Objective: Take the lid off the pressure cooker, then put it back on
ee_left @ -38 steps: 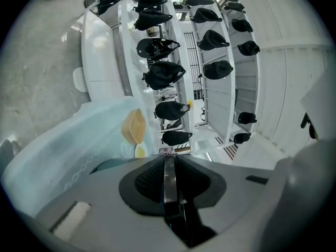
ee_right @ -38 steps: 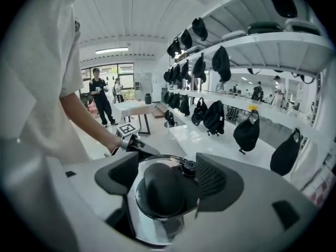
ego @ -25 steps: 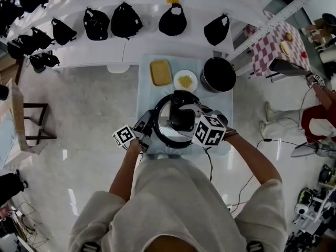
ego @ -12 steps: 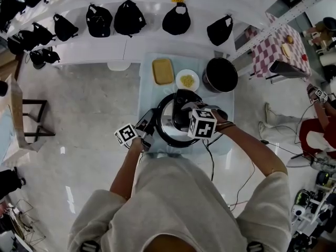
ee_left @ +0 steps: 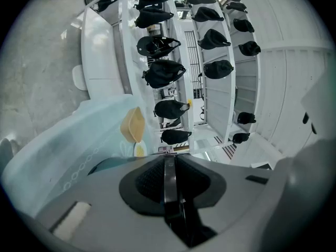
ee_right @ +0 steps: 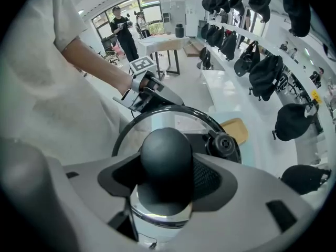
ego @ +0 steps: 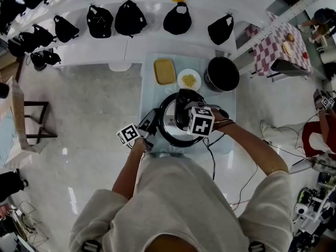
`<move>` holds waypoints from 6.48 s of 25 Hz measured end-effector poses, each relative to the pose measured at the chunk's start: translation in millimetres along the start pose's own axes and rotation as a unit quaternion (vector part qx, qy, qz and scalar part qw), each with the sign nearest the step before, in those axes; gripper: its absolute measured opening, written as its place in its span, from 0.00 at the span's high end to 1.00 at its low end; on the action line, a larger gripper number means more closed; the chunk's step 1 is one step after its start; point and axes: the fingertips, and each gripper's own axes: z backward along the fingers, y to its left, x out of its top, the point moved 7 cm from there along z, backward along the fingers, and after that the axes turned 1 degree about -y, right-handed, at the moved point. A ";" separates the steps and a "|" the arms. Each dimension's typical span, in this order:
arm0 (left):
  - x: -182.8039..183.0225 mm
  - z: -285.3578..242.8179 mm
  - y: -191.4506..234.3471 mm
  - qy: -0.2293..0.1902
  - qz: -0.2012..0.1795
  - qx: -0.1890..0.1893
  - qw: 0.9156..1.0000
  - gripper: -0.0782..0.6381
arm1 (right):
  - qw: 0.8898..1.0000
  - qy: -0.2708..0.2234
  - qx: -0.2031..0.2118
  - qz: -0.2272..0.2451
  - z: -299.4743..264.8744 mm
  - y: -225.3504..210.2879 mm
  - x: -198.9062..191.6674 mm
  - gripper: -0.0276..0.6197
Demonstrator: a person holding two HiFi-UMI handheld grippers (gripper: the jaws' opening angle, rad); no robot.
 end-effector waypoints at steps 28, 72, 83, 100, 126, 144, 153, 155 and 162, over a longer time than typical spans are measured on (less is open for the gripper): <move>-0.2 1.4 1.4 -0.001 -0.004 0.005 1.000 0.79 | 0.959 -0.032 -0.071 -0.272 3.4 -9.3 -4.1 0.54; 14.9 -4.7 -27.5 0.098 -0.346 0.050 0.932 0.70 | 0.906 -0.083 -0.121 -0.397 94.6 10.6 -101.9 0.54; 1.9 -38.1 -138.1 0.112 -0.657 0.003 0.746 0.54 | 0.865 -0.092 -0.139 -0.474 109.1 41.3 -179.8 0.54; -71.1 -94.6 -192.2 0.142 -0.647 -0.076 0.745 0.54 | 0.792 -0.071 -0.154 -0.587 62.1 87.3 -312.8 0.54; -82.8 -78.5 -221.8 0.117 -0.661 -0.026 0.741 0.55 | 0.803 -0.027 -0.137 -0.579 -115.8 29.7 -325.0 0.53; -80.4 -79.7 -214.3 0.117 -0.655 -0.045 0.745 0.55 | 0.758 -0.182 -0.257 -0.571 -66.9 50.2 -308.1 0.43; -78.4 -91.6 -215.9 0.112 -0.651 -0.060 0.748 0.55 | 0.667 -0.383 -0.422 -0.480 60.0 80.3 -249.9 0.44; -77.9 -93.4 -214.8 0.113 -0.650 -0.062 0.749 0.55 | 0.652 -0.412 -0.443 -0.457 85.2 90.5 -234.3 0.44; -77.5 -92.7 -210.5 0.117 -0.649 -0.063 0.749 0.55 | 0.628 -0.457 -0.486 -0.401 133.6 119.3 -195.8 0.44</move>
